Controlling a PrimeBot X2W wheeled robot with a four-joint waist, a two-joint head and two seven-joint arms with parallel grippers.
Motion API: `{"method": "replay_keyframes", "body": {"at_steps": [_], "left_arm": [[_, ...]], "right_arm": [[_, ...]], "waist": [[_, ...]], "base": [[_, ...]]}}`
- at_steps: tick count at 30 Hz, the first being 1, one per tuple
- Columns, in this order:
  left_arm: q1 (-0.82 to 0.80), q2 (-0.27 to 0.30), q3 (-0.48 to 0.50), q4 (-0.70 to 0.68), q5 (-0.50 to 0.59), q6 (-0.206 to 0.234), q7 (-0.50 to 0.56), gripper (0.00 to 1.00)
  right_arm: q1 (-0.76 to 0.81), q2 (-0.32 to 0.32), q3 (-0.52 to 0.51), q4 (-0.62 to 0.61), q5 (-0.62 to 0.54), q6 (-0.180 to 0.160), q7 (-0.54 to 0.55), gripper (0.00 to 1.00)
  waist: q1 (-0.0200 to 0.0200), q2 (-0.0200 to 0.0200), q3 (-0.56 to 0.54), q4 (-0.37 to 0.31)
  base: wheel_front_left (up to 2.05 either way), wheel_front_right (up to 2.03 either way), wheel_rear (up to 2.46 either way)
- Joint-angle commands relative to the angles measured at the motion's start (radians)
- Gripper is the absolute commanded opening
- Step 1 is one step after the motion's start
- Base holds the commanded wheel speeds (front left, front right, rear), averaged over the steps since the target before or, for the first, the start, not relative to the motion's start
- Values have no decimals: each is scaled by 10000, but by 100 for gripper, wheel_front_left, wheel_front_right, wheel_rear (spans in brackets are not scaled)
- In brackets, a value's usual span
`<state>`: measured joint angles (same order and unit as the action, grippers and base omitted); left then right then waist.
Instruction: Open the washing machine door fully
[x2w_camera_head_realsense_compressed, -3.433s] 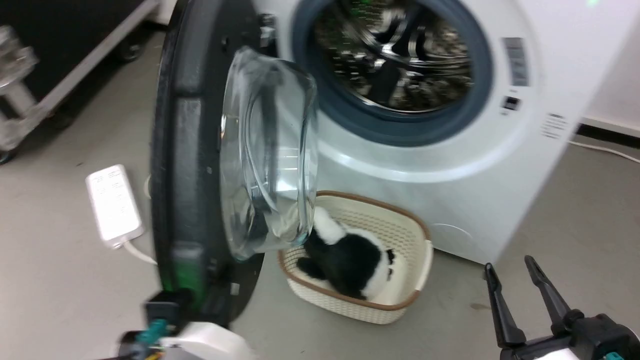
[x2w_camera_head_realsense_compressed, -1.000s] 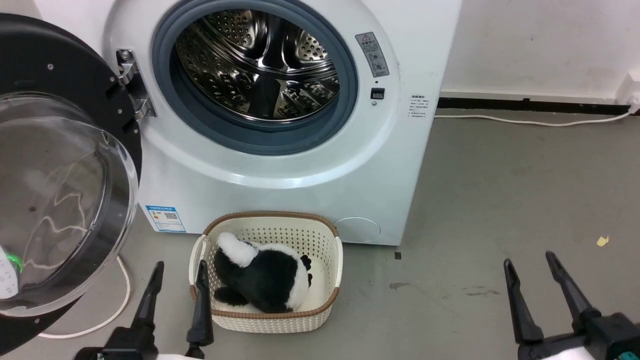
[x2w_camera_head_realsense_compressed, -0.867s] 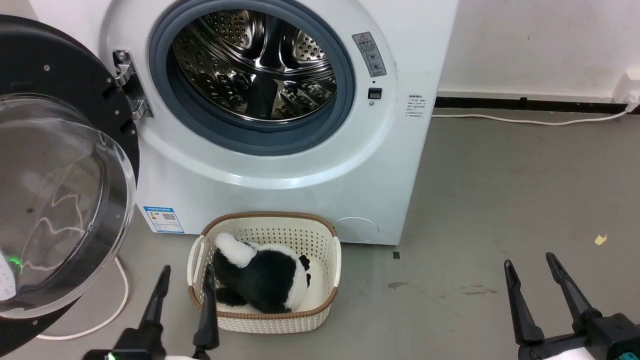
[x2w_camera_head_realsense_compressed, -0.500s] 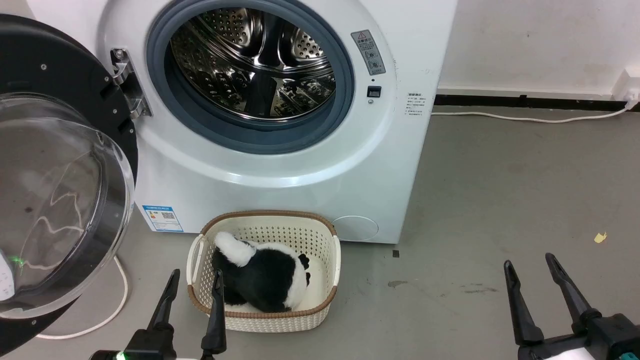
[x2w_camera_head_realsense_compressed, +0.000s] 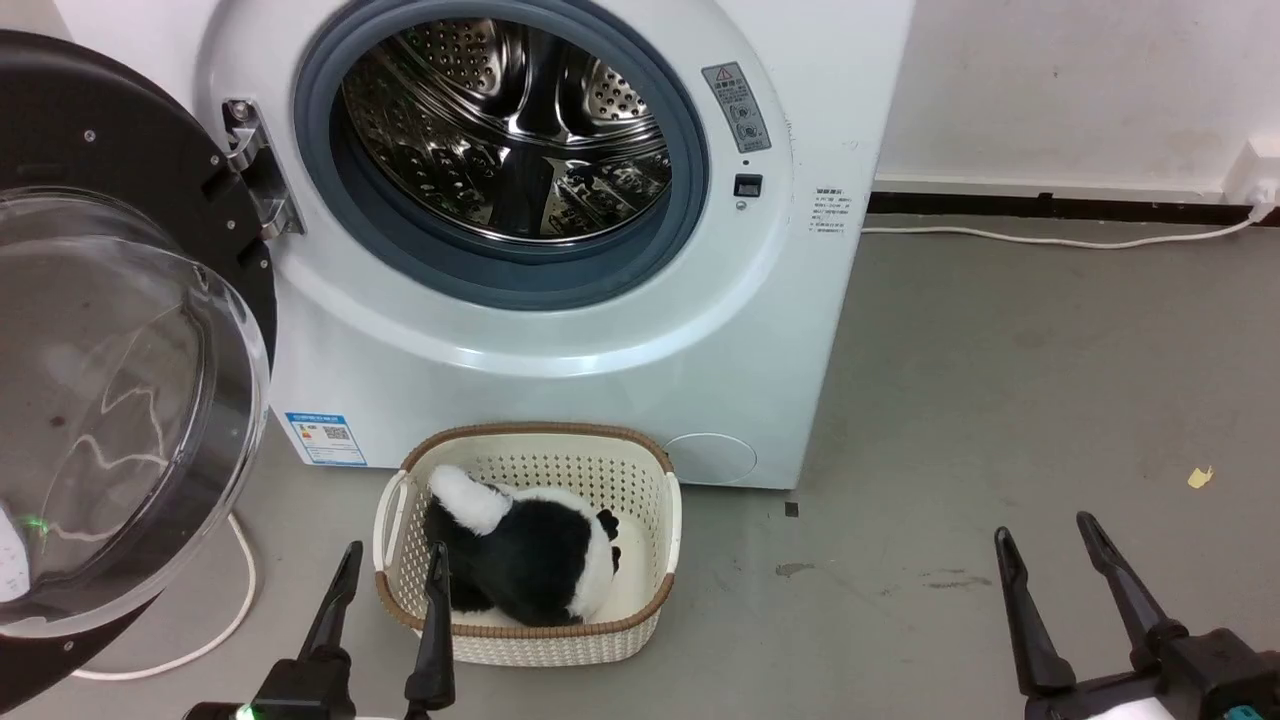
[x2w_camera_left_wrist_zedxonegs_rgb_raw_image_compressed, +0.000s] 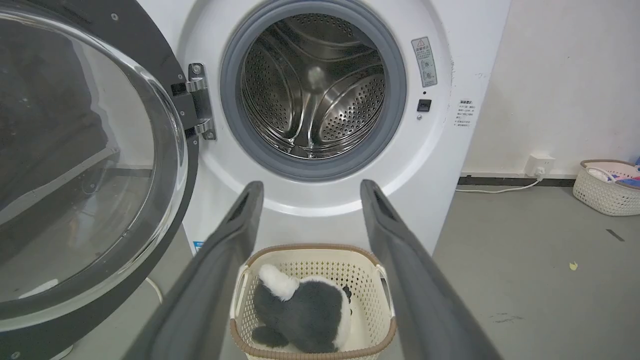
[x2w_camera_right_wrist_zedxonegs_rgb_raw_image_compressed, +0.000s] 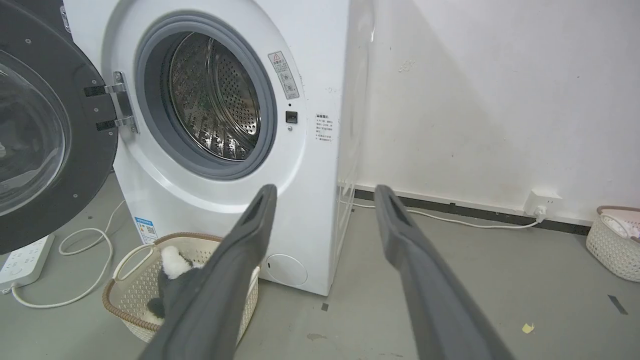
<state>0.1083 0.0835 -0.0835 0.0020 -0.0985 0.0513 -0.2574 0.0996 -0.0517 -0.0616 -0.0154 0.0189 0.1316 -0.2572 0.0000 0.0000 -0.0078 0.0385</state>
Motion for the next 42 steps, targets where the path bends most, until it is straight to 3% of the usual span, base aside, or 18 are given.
{"method": "replay_keyframes", "body": {"at_steps": [1,2,42], "left_arm": [[-48,-9,5,-13,3,45,-43,100],[-2,-6,6,-4,-1,-4,5,0],[-317,-105,246,-6,287,-160,765,0]], "right_arm": [[144,15,24,19,18,-9,-45,100],[-5,0,25,12,-2,0,3,0],[-302,3,196,53,-57,-1,756,0]], "waist": [[0,0,0,-2],[0,0,-1,-2],[0,0,22,-115]], "base": [[0,0,0],[0,0,0],[0,0,0]]}}
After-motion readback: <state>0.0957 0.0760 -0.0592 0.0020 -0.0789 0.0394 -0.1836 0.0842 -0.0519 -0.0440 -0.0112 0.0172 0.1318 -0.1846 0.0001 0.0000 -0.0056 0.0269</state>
